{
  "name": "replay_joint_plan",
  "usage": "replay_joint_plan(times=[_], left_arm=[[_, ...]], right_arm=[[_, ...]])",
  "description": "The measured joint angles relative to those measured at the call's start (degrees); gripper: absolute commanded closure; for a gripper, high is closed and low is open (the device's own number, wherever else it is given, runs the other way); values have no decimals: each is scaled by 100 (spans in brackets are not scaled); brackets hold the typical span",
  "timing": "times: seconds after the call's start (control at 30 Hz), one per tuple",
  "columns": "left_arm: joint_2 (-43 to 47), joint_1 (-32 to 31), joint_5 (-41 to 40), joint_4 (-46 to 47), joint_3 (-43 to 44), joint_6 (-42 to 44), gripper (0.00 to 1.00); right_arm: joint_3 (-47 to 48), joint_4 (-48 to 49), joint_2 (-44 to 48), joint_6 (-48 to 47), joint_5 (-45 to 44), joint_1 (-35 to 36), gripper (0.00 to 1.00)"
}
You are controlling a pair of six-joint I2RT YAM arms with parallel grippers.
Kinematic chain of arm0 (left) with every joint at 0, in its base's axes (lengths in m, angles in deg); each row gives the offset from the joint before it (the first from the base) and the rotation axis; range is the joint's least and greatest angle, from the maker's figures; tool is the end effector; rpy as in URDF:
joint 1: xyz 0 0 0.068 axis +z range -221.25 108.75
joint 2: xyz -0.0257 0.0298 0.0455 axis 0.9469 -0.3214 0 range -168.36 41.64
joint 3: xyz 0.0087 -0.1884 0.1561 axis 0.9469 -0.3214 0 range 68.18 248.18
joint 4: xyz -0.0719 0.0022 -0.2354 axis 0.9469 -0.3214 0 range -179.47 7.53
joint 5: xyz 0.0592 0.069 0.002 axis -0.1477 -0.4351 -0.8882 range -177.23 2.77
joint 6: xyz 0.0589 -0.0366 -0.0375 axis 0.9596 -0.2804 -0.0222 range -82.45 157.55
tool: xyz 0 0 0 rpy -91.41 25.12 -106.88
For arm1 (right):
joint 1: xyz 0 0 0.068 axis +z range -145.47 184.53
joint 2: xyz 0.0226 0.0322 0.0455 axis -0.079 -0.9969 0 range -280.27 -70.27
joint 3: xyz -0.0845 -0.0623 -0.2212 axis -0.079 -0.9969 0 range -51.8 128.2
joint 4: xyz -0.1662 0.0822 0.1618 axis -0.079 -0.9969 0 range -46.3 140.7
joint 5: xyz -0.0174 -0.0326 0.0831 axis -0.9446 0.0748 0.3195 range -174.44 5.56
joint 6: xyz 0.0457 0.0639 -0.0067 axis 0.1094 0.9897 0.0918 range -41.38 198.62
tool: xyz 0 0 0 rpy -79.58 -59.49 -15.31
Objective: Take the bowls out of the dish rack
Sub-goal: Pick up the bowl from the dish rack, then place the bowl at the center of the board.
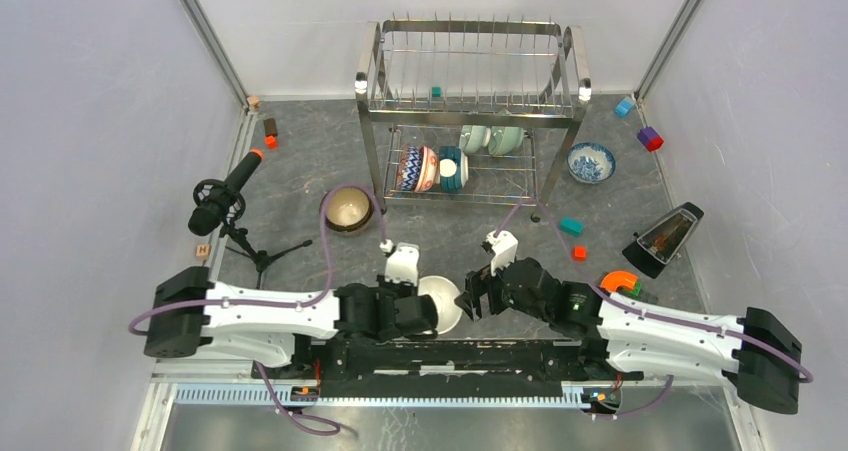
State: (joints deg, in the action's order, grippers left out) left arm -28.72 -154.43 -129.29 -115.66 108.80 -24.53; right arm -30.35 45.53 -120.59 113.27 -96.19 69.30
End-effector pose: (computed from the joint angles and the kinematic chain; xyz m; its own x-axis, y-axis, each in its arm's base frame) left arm 0.0718 -0.2188 0.1629 -0.6688 0.0687 -0.7402 0.2347 0.9643 -0.1226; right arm 0.1042 0.1888 0.1581 -0.6590 -0.0925 -0.7464 -0.5337 0.7568 0.3774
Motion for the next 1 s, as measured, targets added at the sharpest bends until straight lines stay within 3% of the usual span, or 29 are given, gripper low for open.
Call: replay_joint_plan(times=[0.17, 0.37, 0.7, 1.0], left_arm=[[857, 227, -411, -997, -120, -555, 98], [1692, 1198, -527, -1556, -546, -817, 98], [1749, 2389, -319, -1766, -776, -809, 98], [1941, 3123, -227, -2026, -999, -970, 98]], right_arm=[[245, -184, 380, -229, -44, 0, 3], [192, -396, 940, -293, -468, 0, 2], [-520, -501, 1873, -144, -691, 0, 2], [-776, -433, 1985, -81, -765, 0, 2]])
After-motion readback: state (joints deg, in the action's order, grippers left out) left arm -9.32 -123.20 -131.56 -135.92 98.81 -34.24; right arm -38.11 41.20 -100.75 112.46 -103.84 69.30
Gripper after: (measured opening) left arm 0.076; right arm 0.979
